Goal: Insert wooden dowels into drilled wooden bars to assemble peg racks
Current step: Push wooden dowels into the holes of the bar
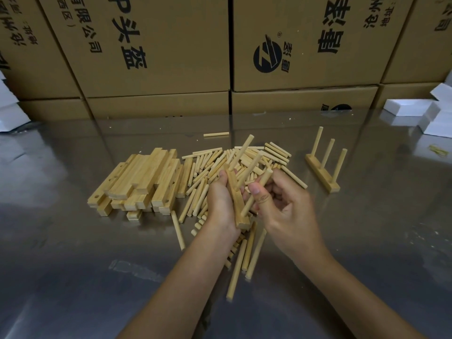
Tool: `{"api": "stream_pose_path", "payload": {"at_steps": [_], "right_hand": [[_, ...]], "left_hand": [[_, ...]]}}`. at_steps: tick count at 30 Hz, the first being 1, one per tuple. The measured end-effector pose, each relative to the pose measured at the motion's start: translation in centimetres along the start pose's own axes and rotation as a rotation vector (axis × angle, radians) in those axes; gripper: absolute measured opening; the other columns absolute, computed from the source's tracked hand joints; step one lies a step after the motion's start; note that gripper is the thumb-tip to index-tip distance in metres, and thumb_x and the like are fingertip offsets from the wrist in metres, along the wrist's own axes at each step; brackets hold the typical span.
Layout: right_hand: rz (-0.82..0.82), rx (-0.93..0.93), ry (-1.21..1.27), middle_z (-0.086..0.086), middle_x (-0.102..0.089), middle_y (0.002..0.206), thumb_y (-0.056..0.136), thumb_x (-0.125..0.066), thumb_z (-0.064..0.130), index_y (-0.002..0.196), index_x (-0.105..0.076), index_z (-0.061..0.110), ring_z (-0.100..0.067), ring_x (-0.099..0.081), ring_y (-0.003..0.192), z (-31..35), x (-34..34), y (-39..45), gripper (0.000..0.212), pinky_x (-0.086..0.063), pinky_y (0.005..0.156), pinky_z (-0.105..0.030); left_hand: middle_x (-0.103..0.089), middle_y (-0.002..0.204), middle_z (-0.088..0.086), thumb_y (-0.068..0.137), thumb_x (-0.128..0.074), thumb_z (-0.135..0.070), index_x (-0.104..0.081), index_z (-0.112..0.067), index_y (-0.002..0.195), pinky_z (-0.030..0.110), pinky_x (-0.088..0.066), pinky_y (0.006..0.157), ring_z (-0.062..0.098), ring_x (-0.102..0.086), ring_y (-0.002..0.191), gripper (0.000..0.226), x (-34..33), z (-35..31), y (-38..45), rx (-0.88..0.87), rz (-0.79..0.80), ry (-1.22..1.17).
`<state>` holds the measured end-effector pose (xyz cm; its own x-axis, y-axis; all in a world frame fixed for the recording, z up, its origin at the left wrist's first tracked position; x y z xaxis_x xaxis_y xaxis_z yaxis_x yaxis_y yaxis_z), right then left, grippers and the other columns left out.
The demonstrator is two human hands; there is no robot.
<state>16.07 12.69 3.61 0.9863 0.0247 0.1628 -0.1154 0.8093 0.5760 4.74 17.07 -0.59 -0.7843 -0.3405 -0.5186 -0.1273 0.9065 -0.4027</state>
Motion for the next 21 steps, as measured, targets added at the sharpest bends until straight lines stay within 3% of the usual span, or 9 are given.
{"api": "stream_pose_path", "payload": {"at_steps": [4,9,12,13,15,17,19,21], "right_hand": [[-0.048,-0.016,0.037,0.002,-0.070,0.081,0.097,-0.062,0.016,0.090,-0.066,0.023,-0.019,-0.068,0.075,-0.3,-0.1,-0.2,0.010,-0.056,0.062,-0.030],[-0.057,-0.031,0.105,-0.003,-0.070,0.082,0.095,-0.066,0.020,0.098,-0.067,0.023,-0.021,-0.068,0.075,-0.6,-0.8,-0.4,0.005,-0.058,0.064,-0.035],[-0.015,-0.108,0.097,-0.003,-0.066,0.075,0.085,-0.074,0.036,0.107,-0.061,0.032,-0.014,-0.064,0.068,-1.3,-1.0,-0.5,0.026,-0.052,0.059,-0.024],[0.019,-0.148,0.028,-0.001,-0.062,0.072,0.080,-0.076,0.047,0.104,-0.059,0.034,-0.010,-0.058,0.064,-1.8,-1.0,-0.4,0.032,-0.048,0.057,-0.021],[0.111,-0.234,-0.146,0.003,-0.056,0.067,0.069,-0.073,0.064,0.094,-0.061,0.034,-0.003,-0.048,0.058,-2.8,-0.9,-0.4,0.041,-0.041,0.054,-0.020],[0.167,-0.267,-0.245,0.009,-0.054,0.064,0.068,-0.071,0.065,0.086,-0.066,0.032,-0.001,-0.046,0.055,-3.3,-1.0,-0.4,0.038,-0.038,0.052,-0.019],[0.142,-0.273,-0.307,0.011,-0.058,0.063,0.072,-0.076,0.052,0.081,-0.069,0.030,0.000,-0.048,0.053,-3.4,-0.9,-0.2,0.025,-0.038,0.048,-0.016],[0.072,-0.287,-0.366,0.011,-0.061,0.063,0.073,-0.078,0.041,0.077,-0.070,0.028,0.000,-0.050,0.052,-3.4,0.0,0.2,0.016,-0.039,0.046,-0.015]], "left_hand": [[-0.065,0.126,0.023,0.104,-0.040,-0.047,-0.071,-0.014,0.119,0.055,-0.050,0.101,0.040,-0.064,0.117,0.048,0.1,0.1,-0.1,-0.010,-0.048,-0.021],[-0.068,0.123,0.023,0.104,-0.040,-0.047,-0.069,-0.017,0.120,0.056,-0.051,0.100,0.040,-0.068,0.109,0.045,0.4,-0.1,0.6,-0.044,-0.080,-0.059],[-0.066,0.126,0.023,0.102,-0.044,-0.048,-0.070,-0.015,0.118,0.053,-0.050,0.101,0.039,-0.065,0.115,0.045,0.8,-0.5,0.8,-0.032,-0.115,-0.074],[-0.070,0.120,0.020,0.101,-0.046,-0.046,-0.070,-0.014,0.116,0.048,-0.052,0.098,0.035,-0.067,0.111,0.043,0.9,-0.8,0.9,-0.049,-0.132,-0.086],[-0.071,0.085,0.010,0.101,-0.048,-0.046,-0.071,-0.012,0.113,0.034,-0.056,0.076,0.023,-0.068,0.077,0.043,1.0,-1.4,1.2,-0.094,-0.128,-0.108],[-0.061,0.066,0.001,0.102,-0.047,-0.045,-0.071,-0.016,0.107,0.031,-0.051,0.061,0.015,-0.058,0.056,0.039,1.1,-1.8,1.4,-0.137,-0.117,-0.119],[-0.061,0.068,0.001,0.104,-0.044,-0.042,-0.067,-0.017,0.106,0.032,-0.053,0.061,0.014,-0.060,0.055,0.034,1.2,-1.8,1.5,-0.195,-0.102,-0.084],[-0.067,0.087,0.004,0.106,-0.040,-0.036,-0.059,-0.018,0.118,0.038,-0.057,0.072,0.017,-0.068,0.074,0.028,1.1,-2.0,1.4,-0.271,-0.059,-0.021]]}}
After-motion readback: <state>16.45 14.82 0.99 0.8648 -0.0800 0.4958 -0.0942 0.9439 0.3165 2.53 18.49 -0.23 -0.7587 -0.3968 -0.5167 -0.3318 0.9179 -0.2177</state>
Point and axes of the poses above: each hand's wrist, its own y-axis towards the middle knuckle, its own x-axis out of the back of the hand, z = x × y, the point moved 4 cm from there along y, towards the middle knuckle
